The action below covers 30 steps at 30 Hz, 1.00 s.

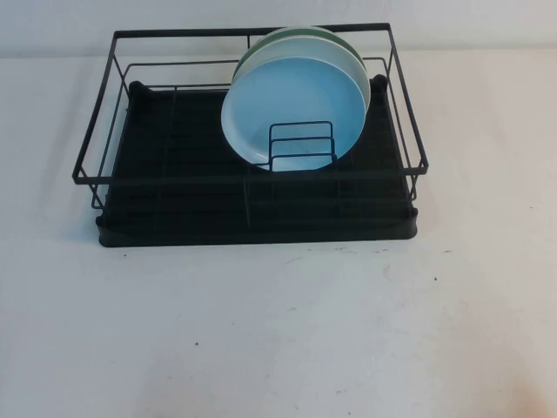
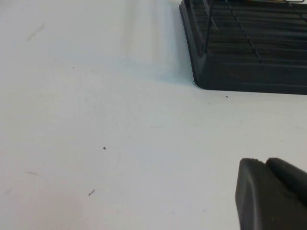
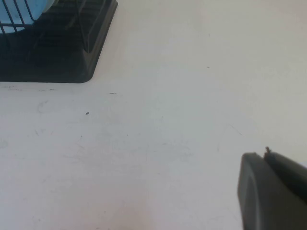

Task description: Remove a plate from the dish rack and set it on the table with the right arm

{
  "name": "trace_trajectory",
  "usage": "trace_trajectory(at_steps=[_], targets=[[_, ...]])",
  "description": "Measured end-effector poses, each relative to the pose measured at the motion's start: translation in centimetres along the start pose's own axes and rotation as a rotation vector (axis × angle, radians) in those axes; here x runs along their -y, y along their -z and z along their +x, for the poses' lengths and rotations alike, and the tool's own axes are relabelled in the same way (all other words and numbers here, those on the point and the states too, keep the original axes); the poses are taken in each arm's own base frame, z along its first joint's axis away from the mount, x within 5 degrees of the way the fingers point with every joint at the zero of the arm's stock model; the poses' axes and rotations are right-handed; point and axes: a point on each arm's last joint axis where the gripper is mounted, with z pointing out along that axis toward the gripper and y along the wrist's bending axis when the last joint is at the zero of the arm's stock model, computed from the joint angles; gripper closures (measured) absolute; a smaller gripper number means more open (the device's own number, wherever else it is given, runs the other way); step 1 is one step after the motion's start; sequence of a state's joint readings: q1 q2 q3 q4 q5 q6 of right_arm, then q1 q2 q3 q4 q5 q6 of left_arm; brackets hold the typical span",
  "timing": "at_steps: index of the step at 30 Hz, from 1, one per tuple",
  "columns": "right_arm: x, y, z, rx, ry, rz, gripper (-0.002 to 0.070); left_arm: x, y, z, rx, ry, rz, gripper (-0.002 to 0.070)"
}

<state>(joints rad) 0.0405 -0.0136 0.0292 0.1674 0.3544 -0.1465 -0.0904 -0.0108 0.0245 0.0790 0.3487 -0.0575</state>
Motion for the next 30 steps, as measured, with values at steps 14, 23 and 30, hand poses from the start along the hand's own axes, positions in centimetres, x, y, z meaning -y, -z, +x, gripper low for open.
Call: trace_trajectory(at_steps=[14,23,30], targets=[[0.00,0.00,0.00,0.000,0.000,0.000,0.0694,0.00,0.00,0.00,0.000,0.000,0.000,0.0679],[-0.04,0.00,-0.01,0.001,-0.013,-0.005,0.0694,0.00,0.00,0.00,0.000,0.000,0.000,0.0679],[-0.09,0.00,-0.01,0.001,-0.025,-0.009,0.0694,0.00,0.00,0.00,0.000,0.000,0.000,0.0679]])
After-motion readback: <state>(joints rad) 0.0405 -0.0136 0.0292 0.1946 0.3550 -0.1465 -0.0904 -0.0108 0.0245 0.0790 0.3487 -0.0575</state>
